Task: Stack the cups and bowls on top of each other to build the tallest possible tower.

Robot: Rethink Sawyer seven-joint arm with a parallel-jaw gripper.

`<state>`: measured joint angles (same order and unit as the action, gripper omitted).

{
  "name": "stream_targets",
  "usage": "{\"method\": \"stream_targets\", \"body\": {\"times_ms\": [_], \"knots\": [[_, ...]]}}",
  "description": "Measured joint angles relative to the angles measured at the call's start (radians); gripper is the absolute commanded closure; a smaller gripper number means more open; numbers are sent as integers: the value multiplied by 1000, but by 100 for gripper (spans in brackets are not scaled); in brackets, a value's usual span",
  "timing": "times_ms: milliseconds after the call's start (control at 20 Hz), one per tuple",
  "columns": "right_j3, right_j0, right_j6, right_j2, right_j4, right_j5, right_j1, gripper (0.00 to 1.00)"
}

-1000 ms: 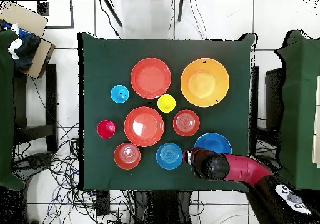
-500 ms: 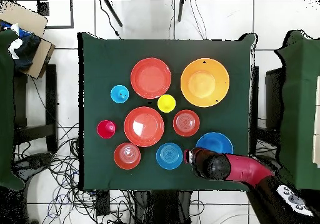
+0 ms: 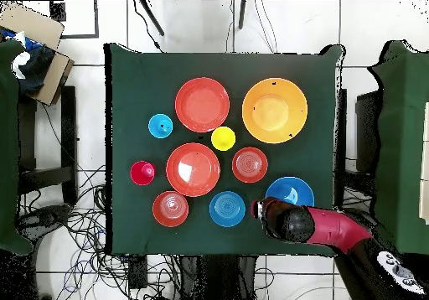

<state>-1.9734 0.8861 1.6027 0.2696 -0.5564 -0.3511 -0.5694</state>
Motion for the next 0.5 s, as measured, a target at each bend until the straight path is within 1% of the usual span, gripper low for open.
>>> {"method": "stream_targets", "body": {"times_ms": [350, 500], "knots": [[14, 18, 0, 0, -38, 0, 30, 0], [24, 23, 0, 0, -56, 0, 59, 0]]}}
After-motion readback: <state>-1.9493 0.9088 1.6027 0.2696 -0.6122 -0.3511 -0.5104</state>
